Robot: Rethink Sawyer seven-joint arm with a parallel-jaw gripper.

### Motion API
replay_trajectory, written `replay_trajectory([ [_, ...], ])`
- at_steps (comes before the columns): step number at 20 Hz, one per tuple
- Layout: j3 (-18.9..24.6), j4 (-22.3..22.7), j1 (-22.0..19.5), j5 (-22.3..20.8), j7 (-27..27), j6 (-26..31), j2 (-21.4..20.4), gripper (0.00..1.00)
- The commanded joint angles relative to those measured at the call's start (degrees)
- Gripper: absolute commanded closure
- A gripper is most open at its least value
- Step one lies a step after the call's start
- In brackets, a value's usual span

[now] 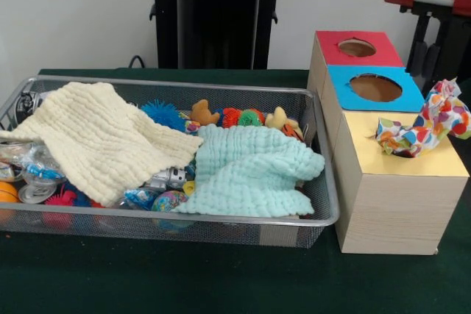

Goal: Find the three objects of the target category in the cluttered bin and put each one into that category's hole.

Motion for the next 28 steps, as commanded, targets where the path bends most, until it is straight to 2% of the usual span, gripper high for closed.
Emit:
replay_trajectory([
  [1, 1.47, 5.87, 0.32, -3.37, 3.43, -2.51, 2.04, 1.0],
  [10, 1.06, 7.35, 1.01, -4.03, 4.1, -6.4, 4.15, 1.0],
  [15, -0.39, 7.95, 2.14, -5.18, 5.12, -9.78, 6.21, 1.0],
  [20, -2.12, 8.31, 2.73, -5.44, 5.08, -10.24, 6.48, 1.0],
  [28, -5.17, 4.62, 3.76, -7.19, 5.52, -10.17, 10.14, 1.0],
])
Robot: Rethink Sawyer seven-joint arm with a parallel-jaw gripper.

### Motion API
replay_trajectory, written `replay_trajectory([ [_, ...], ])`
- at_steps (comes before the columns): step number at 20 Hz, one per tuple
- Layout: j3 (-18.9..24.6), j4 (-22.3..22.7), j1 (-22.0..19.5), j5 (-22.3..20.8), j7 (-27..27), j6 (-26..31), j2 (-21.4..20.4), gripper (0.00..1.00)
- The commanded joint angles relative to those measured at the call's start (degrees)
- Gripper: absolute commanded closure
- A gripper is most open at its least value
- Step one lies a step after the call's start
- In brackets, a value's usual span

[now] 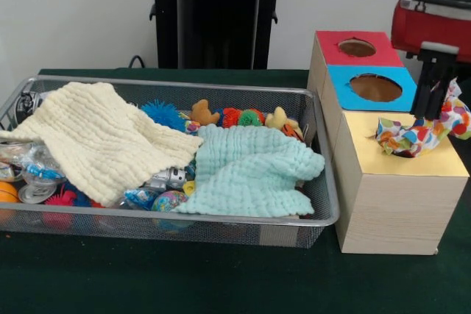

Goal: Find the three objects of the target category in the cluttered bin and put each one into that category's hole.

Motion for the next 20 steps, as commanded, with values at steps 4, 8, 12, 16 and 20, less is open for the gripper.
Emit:
replay_trajectory([
  [4, -4.71, 2.9, 1.41, -5.9, 7.31, 0.31, 7.13, 1.0],
  [8, -3.96, 4.25, 1.35, -5.28, 7.97, -1.56, 8.58, 1.0],
  [12, -1.31, 7.77, 0.08, -2.91, 7.85, -2.7, 8.19, 1.0],
  [16, -1.06, 9.27, 0.84, -1.27, 8.31, 0.7, 5.79, 1.0],
  [20, -4.44, 5.51, 2.14, -2.69, 6.88, 6.14, 3.02, 1.0],
])
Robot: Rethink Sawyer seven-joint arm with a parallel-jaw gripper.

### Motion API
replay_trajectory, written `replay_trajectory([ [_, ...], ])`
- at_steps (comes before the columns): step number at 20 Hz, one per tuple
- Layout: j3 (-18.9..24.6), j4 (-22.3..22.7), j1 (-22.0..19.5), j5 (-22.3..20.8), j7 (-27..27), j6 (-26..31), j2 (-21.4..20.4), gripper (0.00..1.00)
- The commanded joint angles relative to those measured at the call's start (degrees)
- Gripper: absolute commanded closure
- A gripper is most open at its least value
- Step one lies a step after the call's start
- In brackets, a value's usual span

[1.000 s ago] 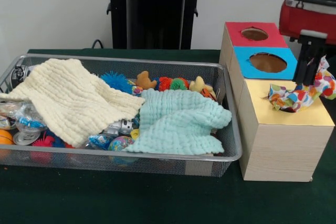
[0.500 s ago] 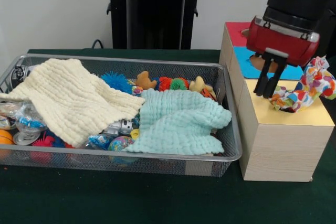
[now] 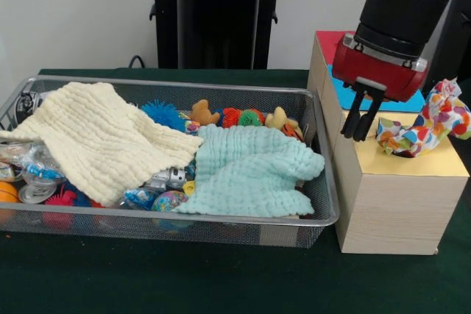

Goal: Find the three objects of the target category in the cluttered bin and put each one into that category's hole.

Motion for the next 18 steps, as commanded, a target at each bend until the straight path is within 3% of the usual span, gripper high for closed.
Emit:
replay_trajectory([
  [1, -1.61, 0.53, 0.82, -0.8, 5.72, 9.35, -2.63, 1.0],
  [4, -1.34, -1.41, 0.25, -0.23, 4.17, 13.3, -3.84, 1.0],
  [6, 0.53, 0.48, -0.17, 1.49, 4.54, 13.82, -5.09, 1.0],
  [7, 0.93, 1.88, -1.11, 2.68, 4.35, 15.65, -7.89, 1.0],
  [11, 2.53, 3.44, 1.55, 3.94, 8.49, 12.11, -6.55, 1.0],
  [18, 4.73, 6.68, 2.1, 7.8, 10.04, 9.82, -6.79, 1.0],
])
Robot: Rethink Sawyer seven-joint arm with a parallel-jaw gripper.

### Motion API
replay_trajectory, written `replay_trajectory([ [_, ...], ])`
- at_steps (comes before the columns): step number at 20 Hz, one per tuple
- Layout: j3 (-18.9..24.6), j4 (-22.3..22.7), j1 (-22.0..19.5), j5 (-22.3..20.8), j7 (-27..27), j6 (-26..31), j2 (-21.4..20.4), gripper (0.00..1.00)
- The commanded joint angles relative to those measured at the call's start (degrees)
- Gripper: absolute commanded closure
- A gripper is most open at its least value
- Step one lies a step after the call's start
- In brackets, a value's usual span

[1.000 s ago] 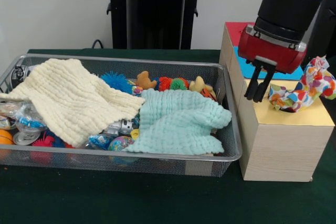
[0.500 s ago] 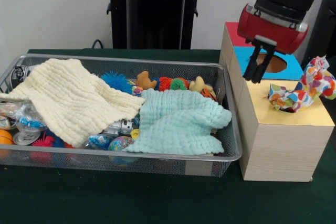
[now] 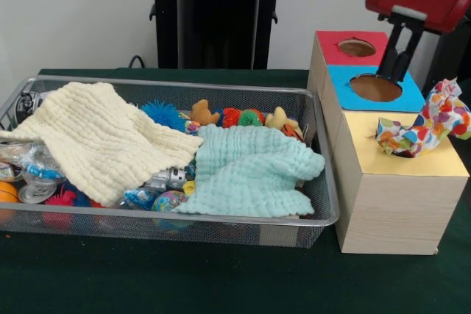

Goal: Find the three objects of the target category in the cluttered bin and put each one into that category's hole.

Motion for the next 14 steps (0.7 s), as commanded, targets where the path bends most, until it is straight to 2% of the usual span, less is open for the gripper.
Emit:
replay_trajectory([
  [1, 6.53, 7.69, 0.17, 4.61, 10.05, 0.78, 0.9, 1.0],
  [8, 5.85, 9.79, 1.42, 6.31, 11.2, -3.43, 2.55, 1.0],
  [14, 3.04, 10.64, 3.24, 4.62, 13.05, -10.39, 6.7, 1.0],
])
